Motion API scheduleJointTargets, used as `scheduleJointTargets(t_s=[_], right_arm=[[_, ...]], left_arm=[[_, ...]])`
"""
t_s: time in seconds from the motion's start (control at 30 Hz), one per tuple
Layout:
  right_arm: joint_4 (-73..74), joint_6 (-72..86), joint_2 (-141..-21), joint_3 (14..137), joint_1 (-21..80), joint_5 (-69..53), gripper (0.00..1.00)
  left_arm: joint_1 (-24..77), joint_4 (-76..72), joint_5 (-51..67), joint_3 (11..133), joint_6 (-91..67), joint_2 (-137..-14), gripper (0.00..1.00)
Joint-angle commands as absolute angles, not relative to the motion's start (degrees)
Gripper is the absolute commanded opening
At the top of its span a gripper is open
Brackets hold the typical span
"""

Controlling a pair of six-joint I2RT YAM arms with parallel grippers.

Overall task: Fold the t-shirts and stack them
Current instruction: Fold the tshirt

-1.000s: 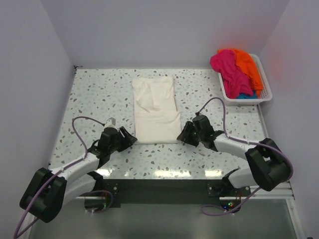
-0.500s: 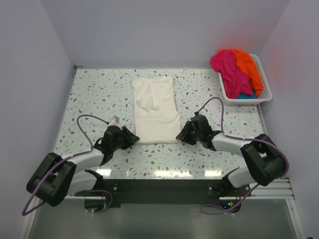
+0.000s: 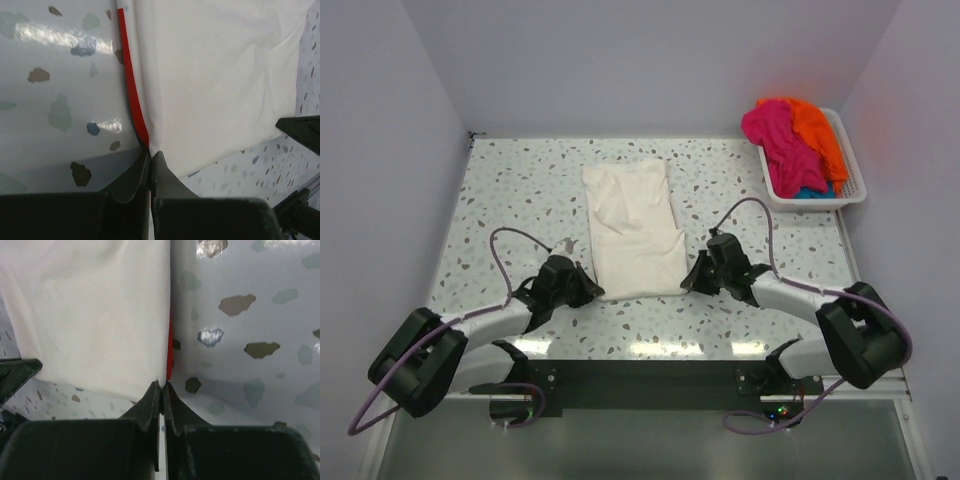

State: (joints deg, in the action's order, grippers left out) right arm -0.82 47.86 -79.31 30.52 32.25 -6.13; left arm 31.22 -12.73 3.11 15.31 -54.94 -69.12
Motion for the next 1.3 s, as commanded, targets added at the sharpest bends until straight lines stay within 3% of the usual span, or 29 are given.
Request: scheduleJointTargets(t_s=[0.0, 0.23, 0.43, 0.73, 1.0, 1.27], right_arm=[[6.6, 44.8, -70.8, 27.0, 33.2, -8.8, 0.00], [23.4, 44.0, -47.3, 22.8, 34.7, -11.2, 0.00], [29.3, 41.8, -45.4, 29.3, 34.7, -9.1, 0.00], [26.7, 37.3, -60.5, 44.8, 34.0, -6.3, 0.00], [23.9, 33.8, -74.2, 59.6, 25.9, -9.5, 0.00], [23.4, 31.6, -95.6, 80.6, 20.5, -13.2, 0.00]], left_arm=[[35.3, -1.3, 1.5, 14.9, -55.8, -61.4, 0.00], [43.7, 22.1, -5.1, 17.2, -63.5, -40.8, 0.00], [44.1, 27.9, -8.0, 24.9, -62.8, -38.1, 0.00], [42.8, 23.2, -11.8, 37.7, -57.0, -50.9, 0.00], [29.6, 14.7, -5.4, 46.6, -51.2, -61.4, 0.00], [21.1, 8.4, -2.6, 61.4, -50.4, -82.1, 0.00]])
